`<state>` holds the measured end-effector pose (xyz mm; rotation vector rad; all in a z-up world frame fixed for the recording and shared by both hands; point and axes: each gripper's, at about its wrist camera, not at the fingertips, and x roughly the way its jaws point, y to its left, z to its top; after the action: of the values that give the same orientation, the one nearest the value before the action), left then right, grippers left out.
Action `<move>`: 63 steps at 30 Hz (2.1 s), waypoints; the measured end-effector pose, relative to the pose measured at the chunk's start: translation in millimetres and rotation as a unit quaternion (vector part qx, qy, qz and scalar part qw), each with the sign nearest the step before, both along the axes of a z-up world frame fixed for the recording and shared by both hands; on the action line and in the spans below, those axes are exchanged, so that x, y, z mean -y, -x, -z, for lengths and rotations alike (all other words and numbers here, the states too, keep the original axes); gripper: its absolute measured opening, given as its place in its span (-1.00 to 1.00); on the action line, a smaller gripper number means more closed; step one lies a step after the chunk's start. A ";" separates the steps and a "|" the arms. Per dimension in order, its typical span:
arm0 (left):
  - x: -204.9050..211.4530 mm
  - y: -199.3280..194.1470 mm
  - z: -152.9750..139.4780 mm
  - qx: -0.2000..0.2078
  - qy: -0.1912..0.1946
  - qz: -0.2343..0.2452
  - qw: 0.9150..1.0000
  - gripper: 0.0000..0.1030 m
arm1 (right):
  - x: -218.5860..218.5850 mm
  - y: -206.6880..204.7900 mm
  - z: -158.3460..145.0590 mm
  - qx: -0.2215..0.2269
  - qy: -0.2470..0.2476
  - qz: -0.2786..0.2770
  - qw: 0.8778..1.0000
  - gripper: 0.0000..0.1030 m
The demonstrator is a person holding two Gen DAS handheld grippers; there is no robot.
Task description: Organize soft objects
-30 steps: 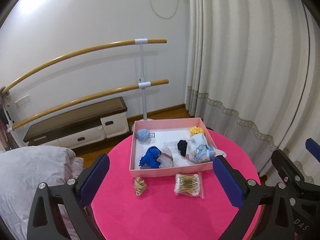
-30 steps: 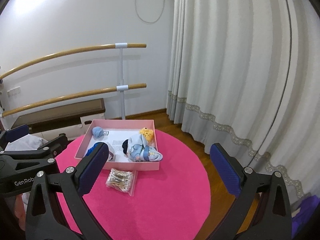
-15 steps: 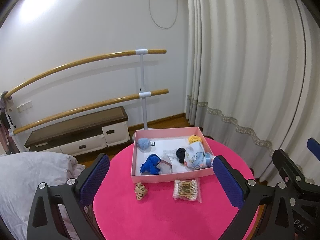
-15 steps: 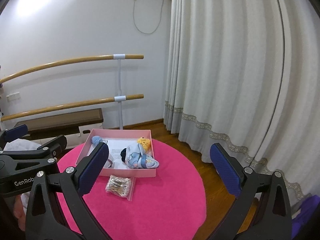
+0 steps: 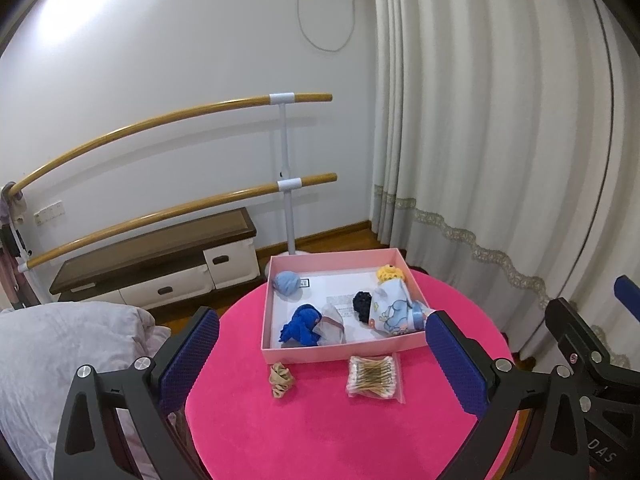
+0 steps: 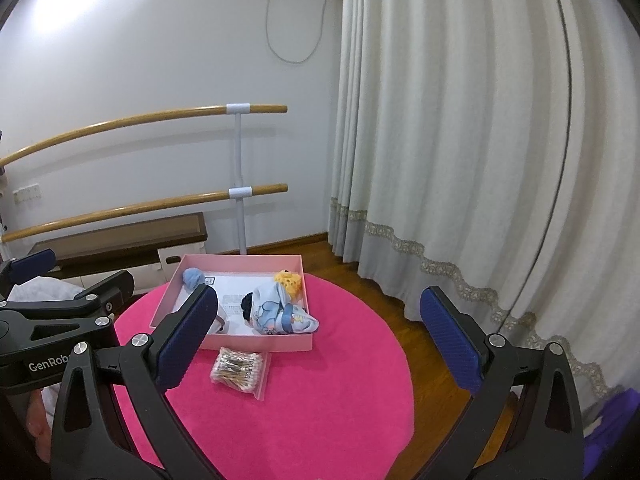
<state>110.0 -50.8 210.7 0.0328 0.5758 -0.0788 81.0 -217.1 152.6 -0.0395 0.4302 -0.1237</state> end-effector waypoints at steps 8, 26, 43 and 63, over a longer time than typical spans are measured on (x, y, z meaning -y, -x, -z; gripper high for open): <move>1.9 -12.6 5.6 -0.014 -0.001 -0.001 1.000 0.99 | 2.1 -11.7 2.8 -0.014 -0.002 -0.002 1.000 0.97; -14.3 -66.4 37.1 -0.087 0.001 -0.016 0.996 0.99 | -10.2 -58.5 40.4 -0.089 -0.013 -0.018 0.996 0.97; -46.1 -125.7 102.8 -0.180 0.019 -0.033 0.983 0.99 | -30.8 -108.5 102.4 -0.211 -0.027 -0.030 0.977 0.97; -110.4 -170.9 206.1 -0.277 0.048 -0.066 0.957 0.99 | -72.6 -172.2 198.2 -0.354 -0.041 -0.037 0.933 0.97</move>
<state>280.9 59.5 4.6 -0.1275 1.1327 0.0163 253.2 -144.5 -45.7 -0.0164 1.1561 -0.0117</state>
